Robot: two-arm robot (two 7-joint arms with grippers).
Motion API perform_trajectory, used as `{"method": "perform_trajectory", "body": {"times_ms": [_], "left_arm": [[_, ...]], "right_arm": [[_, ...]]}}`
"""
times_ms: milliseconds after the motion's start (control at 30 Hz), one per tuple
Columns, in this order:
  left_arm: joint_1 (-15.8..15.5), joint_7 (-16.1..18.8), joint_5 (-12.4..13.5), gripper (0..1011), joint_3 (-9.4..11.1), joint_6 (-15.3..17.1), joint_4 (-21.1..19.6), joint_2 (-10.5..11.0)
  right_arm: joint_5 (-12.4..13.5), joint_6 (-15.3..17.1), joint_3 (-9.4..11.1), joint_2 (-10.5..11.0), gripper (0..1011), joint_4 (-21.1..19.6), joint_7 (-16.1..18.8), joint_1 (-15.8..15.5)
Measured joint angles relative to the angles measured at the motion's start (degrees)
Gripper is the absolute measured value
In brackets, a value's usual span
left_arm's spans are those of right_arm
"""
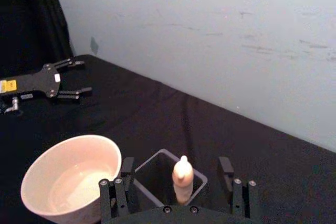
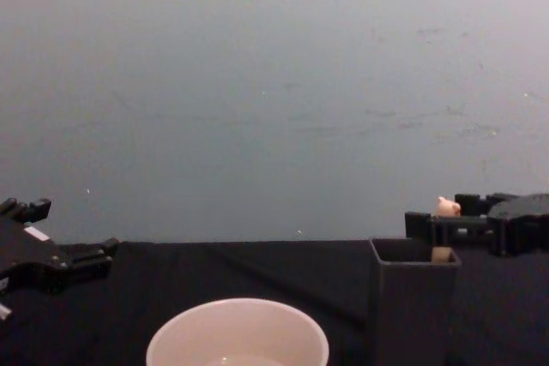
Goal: Pick up the stirring spoon with one hand, stir inside the cup, then place it back in its original position.
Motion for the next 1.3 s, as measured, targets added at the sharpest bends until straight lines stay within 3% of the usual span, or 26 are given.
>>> {"method": "perform_trajectory", "body": {"times_ms": [333,533,633,667,733,767,800,900,1067,1300], "left_arm": [[0.0,0.0,0.0,1001,0.0,0.0,0.0,0.0],[0.0,0.0,0.0,1001,0.0,0.0,0.0,0.0],[0.0,0.0,0.0,1001,0.0,0.0,0.0,0.0],[0.0,0.0,0.0,1001,0.0,0.0,0.0,0.0],[0.0,0.0,0.0,1001,0.0,0.0,0.0,0.0],[0.0,0.0,0.0,1001,0.0,0.0,0.0,0.0],[0.0,0.0,0.0,1001,0.0,0.0,0.0,0.0],[0.0,0.0,0.0,1001,0.0,0.0,0.0,0.0],[0.0,0.0,0.0,1001,0.0,0.0,0.0,0.0],[0.0,0.0,0.0,1001,0.0,0.0,0.0,0.0]], "right_arm": [[0.6,-3.0,3.1,-1.8,1002,-1.2,-2.4,-1.8],[-0.8,-6.4,6.2,-4.7,1002,-2.7,-8.3,-3.6],[-5.1,-9.4,7.4,-7.2,1002,-3.2,-15.3,-4.7],[-7.9,-10.8,7.7,-8.5,1002,-3.1,-19.0,-5.1],[-11.0,-12.0,7.8,-9.5,1002,-2.7,-22.3,-5.2],[-13.8,-12.6,7.7,-10.3,1000,-2.0,-25.2,-5.3],[-13.8,-12.6,7.7,-10.3,1000,-2.0,-25.2,-5.3],[-18.5,-12.7,7.2,-11.7,1002,0.2,-29.6,-5.2],[-22.5,-12.1,6.8,-12.4,1002,3.5,-32.1,-5.9],[-24.0,-9.8,6.8,-12.3,1000,5.4,-31.9,-7.9]]}}
